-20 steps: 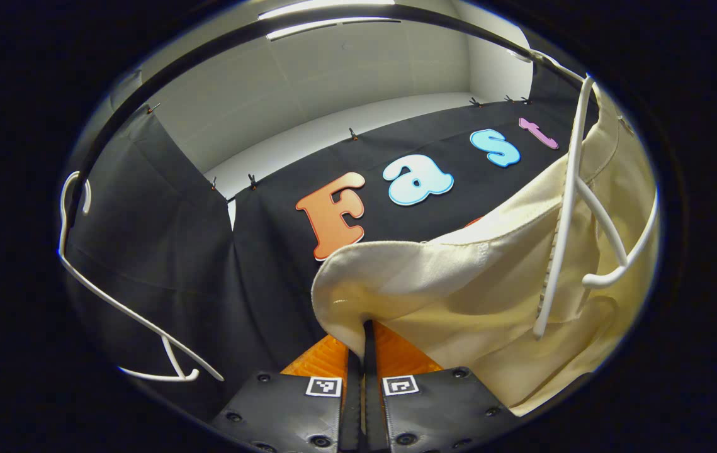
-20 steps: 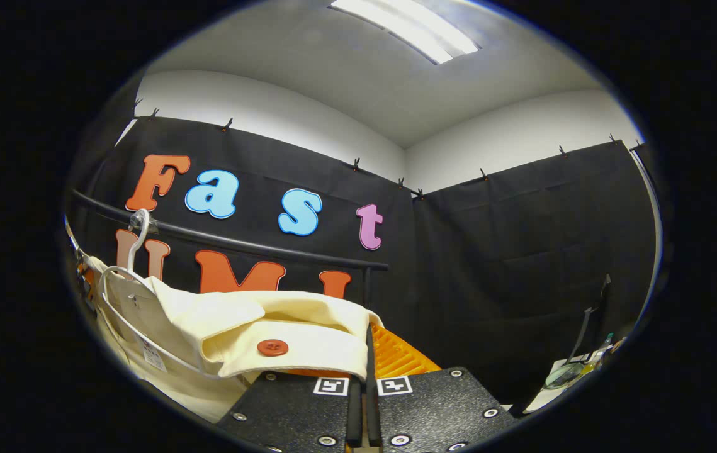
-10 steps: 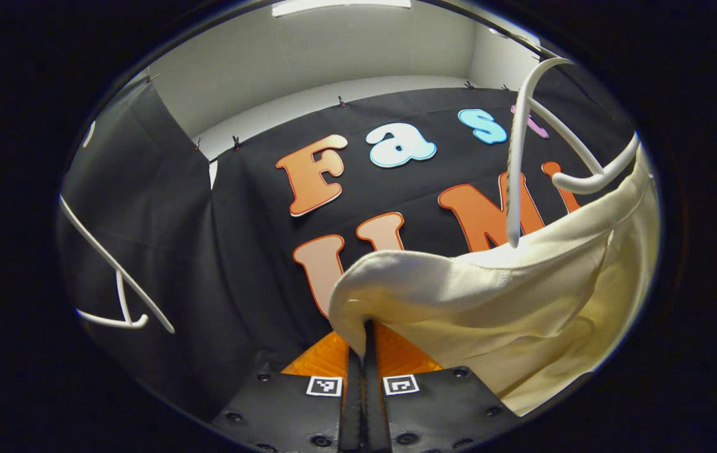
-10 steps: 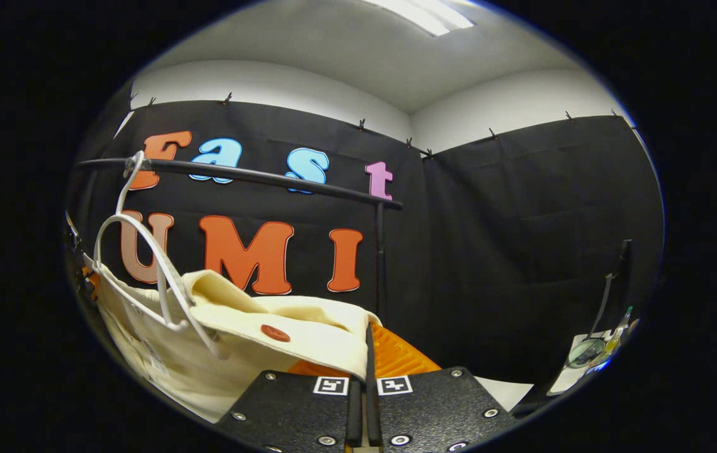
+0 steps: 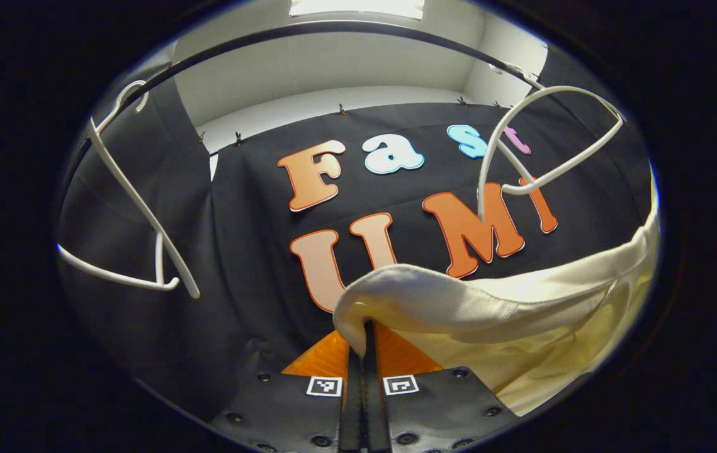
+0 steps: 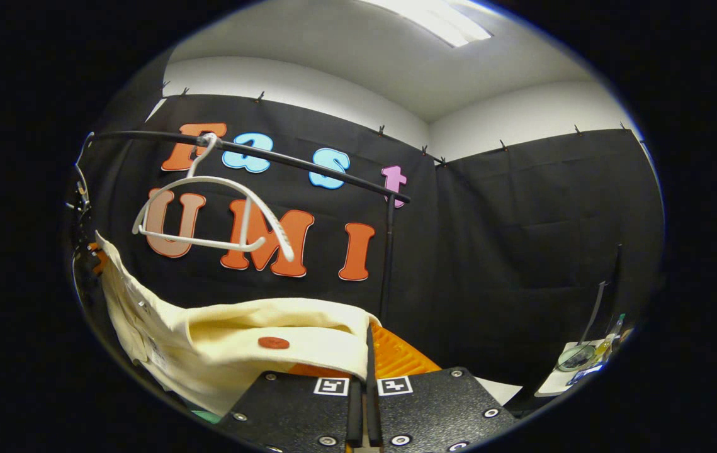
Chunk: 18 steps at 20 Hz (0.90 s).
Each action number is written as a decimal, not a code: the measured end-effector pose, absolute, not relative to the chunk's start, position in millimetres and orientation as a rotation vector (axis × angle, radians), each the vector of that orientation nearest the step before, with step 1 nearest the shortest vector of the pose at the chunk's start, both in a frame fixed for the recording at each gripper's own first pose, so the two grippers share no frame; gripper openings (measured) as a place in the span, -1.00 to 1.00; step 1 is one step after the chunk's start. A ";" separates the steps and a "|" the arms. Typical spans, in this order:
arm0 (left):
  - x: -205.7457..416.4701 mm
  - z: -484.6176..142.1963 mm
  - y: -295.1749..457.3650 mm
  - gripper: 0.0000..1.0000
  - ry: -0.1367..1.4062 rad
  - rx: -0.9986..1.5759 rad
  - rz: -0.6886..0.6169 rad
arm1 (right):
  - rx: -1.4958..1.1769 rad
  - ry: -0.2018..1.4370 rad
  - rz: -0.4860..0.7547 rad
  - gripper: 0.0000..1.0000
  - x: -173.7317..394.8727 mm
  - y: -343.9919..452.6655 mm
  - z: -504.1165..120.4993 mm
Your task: Grasp the clothes on the hanger with both hands and then place them into the laundry hamper below.
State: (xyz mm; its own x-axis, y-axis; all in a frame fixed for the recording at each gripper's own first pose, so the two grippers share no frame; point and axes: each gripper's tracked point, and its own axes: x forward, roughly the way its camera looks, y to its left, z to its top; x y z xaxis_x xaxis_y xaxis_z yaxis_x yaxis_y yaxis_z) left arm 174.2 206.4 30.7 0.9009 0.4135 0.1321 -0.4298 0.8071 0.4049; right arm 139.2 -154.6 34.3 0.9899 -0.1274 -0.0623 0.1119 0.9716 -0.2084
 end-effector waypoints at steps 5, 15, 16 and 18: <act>131.8 55.3 169.8 -0.80 -0.072 0.332 0.373 | -0.222 0.032 -0.045 -0.95 95.9 -101.2 55.9; 51.9 55.1 54.4 -0.72 -0.086 0.113 0.128 | -0.110 -0.023 0.194 -0.94 35.3 36.6 17.7; 42.0 44.5 48.5 -0.72 -0.074 0.090 0.111 | -0.087 -0.014 0.225 -0.94 28.3 53.6 1.7; 23.8 19.8 39.7 -0.72 -0.045 0.041 0.082 | -0.049 0.011 0.272 -0.94 18.1 77.6 -27.6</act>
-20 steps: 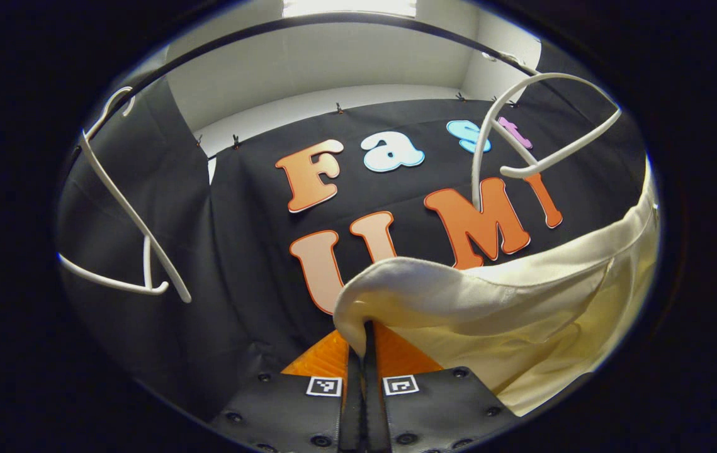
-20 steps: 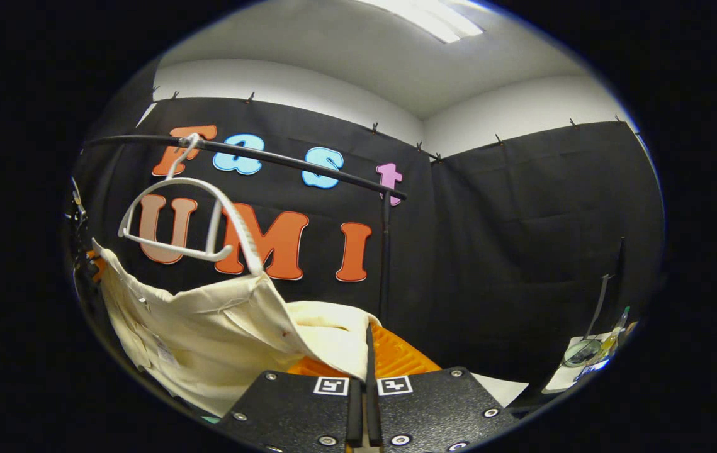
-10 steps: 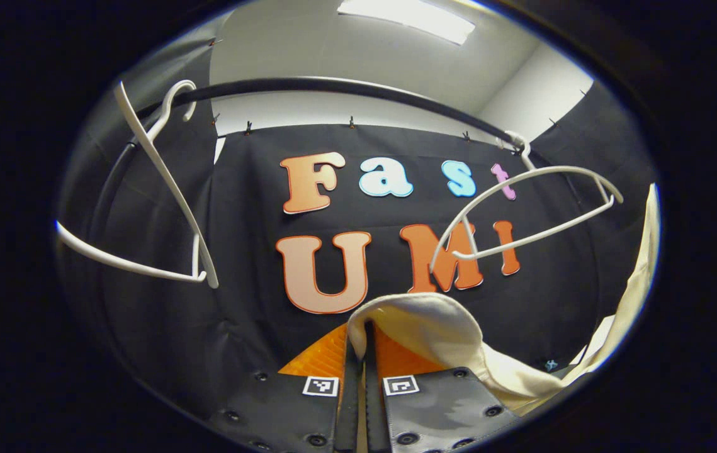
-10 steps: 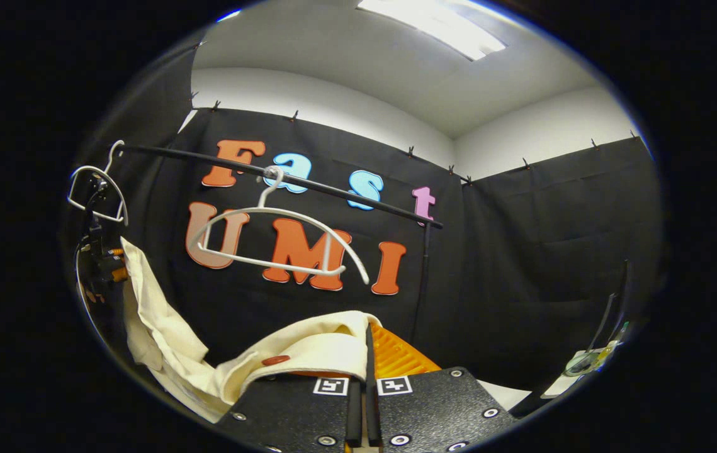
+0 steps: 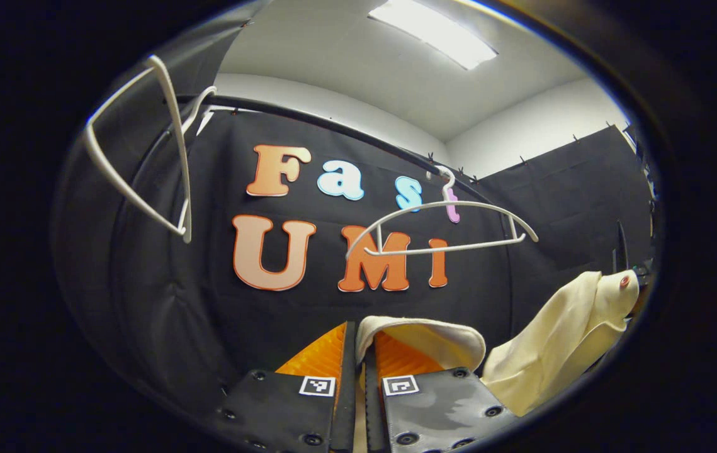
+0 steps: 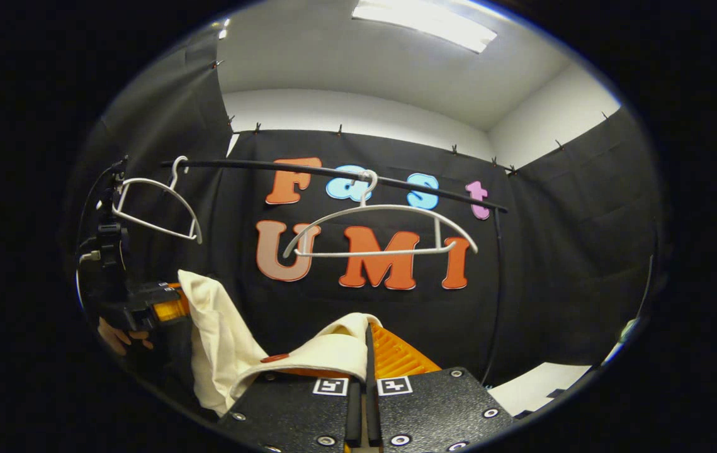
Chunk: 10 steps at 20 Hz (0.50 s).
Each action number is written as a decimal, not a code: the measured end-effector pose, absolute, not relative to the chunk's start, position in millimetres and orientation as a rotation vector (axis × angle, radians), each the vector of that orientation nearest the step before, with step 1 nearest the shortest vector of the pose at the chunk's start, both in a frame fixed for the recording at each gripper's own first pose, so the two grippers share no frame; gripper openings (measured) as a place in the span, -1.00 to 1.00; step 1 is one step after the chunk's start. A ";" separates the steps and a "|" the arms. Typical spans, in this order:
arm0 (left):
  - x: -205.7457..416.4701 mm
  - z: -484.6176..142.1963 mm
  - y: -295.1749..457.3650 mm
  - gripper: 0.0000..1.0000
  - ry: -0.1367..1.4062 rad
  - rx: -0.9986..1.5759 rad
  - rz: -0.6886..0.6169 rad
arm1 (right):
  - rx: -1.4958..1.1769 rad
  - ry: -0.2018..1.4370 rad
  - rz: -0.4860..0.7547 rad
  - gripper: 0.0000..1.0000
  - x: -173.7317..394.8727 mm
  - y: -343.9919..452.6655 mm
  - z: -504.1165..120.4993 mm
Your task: Grasp the clothes on the hanger with both hands and then place them into the laundry hamper below.
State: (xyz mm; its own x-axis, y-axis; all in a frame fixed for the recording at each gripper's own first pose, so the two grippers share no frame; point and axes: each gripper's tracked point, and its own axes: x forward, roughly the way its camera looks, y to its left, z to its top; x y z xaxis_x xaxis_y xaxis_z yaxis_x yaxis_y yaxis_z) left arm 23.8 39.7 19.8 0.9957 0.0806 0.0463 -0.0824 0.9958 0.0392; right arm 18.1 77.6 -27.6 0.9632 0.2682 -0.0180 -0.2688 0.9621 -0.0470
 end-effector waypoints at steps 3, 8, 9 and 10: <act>3.7 -15.2 34.4 -0.71 -0.008 0.004 0.073 | -0.015 0.066 0.302 -0.94 12.4 99.3 -74.2; -11.6 -77.1 20.0 -0.72 0.068 -0.004 0.094 | 0.018 0.170 0.339 -0.94 -1.6 123.2 -158.0; -15.1 -88.6 13.4 -0.71 0.082 -0.017 0.087 | 0.037 0.182 0.338 -0.94 -3.3 123.5 -171.3; -18.0 -97.5 5.5 -0.72 0.093 -0.028 0.073 | 0.047 0.194 0.336 -0.94 -2.6 122.6 -172.2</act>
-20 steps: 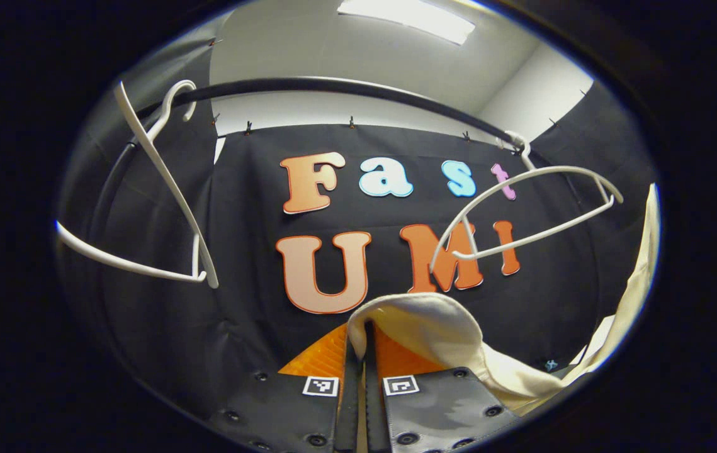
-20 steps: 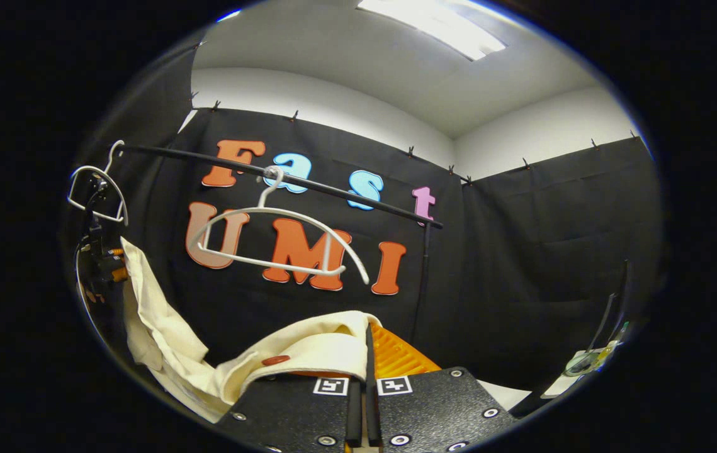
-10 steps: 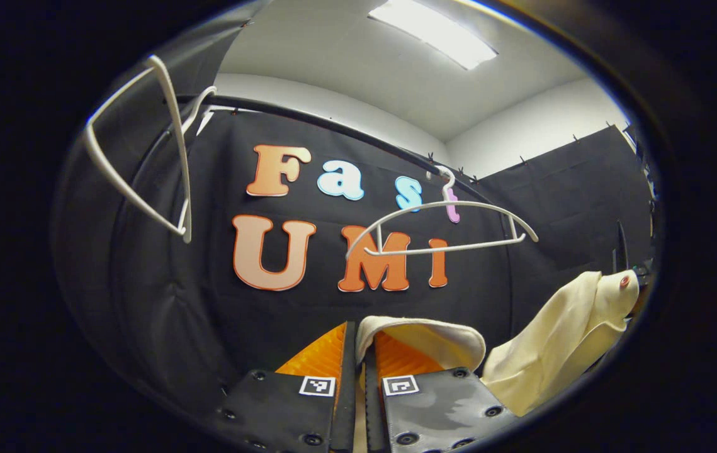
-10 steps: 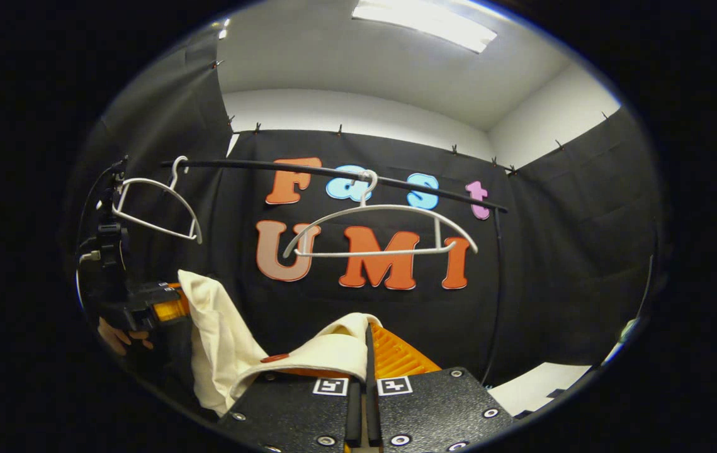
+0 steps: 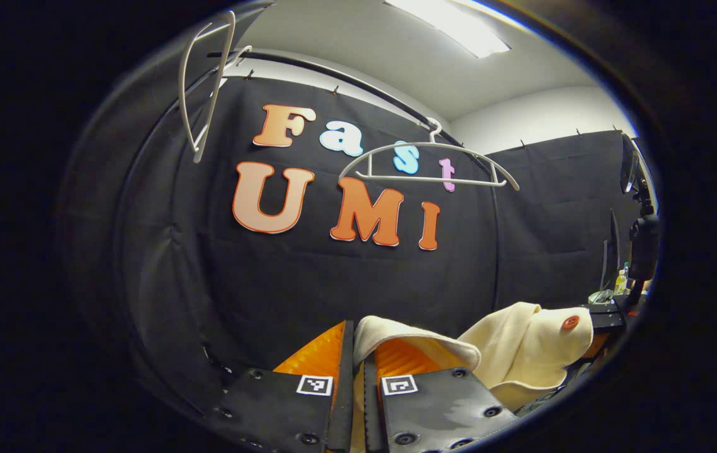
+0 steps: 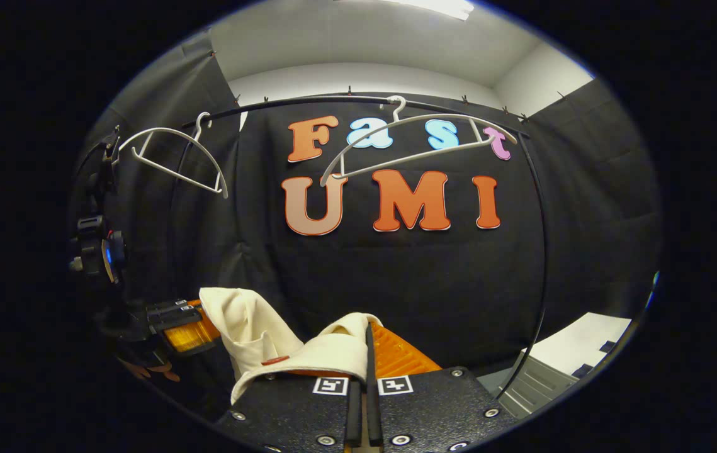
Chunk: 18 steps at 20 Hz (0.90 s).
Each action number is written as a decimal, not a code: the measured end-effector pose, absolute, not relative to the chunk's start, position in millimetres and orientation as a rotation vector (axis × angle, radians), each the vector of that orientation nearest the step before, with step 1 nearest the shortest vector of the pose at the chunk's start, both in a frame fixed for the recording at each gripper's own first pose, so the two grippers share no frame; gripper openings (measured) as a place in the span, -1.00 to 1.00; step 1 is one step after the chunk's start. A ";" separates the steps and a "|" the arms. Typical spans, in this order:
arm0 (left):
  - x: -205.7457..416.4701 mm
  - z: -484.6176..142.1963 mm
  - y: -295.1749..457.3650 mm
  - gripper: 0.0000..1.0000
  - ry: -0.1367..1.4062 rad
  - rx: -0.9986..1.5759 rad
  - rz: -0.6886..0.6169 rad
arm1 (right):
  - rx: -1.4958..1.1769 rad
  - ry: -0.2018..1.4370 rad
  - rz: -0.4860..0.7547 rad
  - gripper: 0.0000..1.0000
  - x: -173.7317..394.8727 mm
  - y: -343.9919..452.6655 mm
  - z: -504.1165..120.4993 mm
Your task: Grasp the clothes on the hanger with both hands and then place them into the laundry hamper below.
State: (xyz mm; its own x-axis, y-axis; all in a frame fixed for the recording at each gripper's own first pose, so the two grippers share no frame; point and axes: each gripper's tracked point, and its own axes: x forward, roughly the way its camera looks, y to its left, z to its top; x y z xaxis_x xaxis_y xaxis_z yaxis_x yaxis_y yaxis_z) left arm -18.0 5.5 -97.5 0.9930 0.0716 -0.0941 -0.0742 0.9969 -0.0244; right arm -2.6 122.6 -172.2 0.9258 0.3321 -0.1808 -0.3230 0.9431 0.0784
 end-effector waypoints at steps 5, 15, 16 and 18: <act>-25.7 -143.8 -32.3 -0.71 0.174 -0.107 -0.014 | 0.020 0.226 0.290 -0.94 -8.5 109.7 -208.5; -37.2 -336.4 -33.5 -0.73 0.463 -0.128 0.059 | 0.114 0.551 0.197 -0.92 -24.1 76.4 -420.3; -41.8 -347.5 -31.2 -0.75 0.487 -0.122 0.070 | 0.130 0.575 0.181 -0.92 -24.1 74.2 -430.0; -48.4 -366.4 -24.2 -0.73 0.534 -0.104 0.099 | 0.150 0.612 0.157 -0.92 -28.4 68.1 -450.0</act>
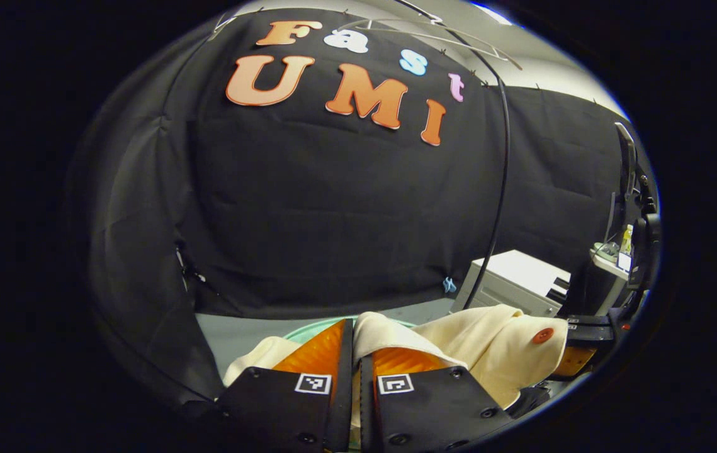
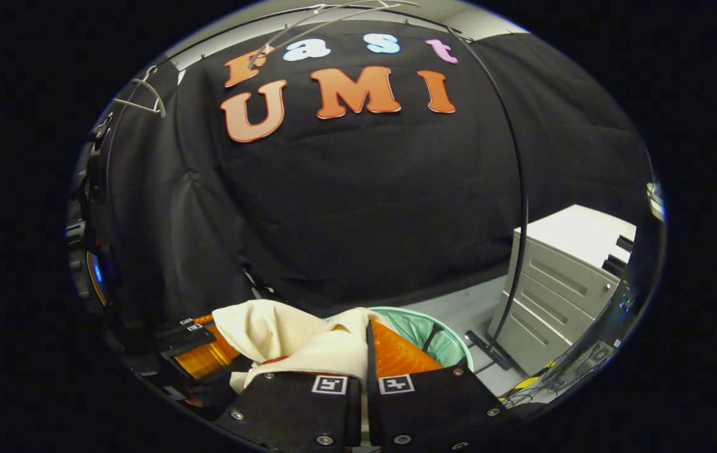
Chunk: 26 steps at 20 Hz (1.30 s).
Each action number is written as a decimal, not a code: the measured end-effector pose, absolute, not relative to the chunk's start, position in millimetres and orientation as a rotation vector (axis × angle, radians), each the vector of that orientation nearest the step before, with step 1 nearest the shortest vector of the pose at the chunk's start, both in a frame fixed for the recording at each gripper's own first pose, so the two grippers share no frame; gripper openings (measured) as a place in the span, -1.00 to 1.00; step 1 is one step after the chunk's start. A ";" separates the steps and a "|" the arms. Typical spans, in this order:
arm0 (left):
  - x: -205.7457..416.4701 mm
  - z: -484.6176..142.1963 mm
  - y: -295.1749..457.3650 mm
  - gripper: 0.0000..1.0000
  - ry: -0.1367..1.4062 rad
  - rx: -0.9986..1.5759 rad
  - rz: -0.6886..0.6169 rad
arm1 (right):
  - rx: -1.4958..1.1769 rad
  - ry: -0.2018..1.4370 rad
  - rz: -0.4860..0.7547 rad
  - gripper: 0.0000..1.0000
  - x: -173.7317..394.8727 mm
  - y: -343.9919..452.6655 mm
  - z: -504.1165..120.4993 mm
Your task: Grasp the clothes on the hanger with both hands and then place them into the laundry hamper below.
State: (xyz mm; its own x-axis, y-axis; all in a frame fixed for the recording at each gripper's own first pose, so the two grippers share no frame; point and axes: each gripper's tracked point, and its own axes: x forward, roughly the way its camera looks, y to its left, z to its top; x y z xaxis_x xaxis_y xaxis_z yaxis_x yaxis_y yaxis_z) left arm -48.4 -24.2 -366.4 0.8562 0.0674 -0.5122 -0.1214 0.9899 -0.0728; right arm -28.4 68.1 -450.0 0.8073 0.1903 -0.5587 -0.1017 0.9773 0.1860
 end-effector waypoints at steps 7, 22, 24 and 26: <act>-80.0 -443.5 -10.6 -0.74 0.740 -0.089 0.142 | 0.162 0.755 0.145 -0.83 -51.7 68.2 -516.3; -147.3 -531.0 10.2 0.82 1.074 -0.165 0.245 | 0.157 0.999 0.113 0.69 -102.1 64.3 -597.3; -152.2 -530.4 15.2 0.98 1.070 -0.161 0.260 | 0.151 1.005 0.107 0.79 -105.6 65.2 -598.0; -153.1 -521.3 21.0 1.00 1.046 -0.152 0.268 | 0.142 1.005 0.104 0.85 -106.1 64.3 -596.3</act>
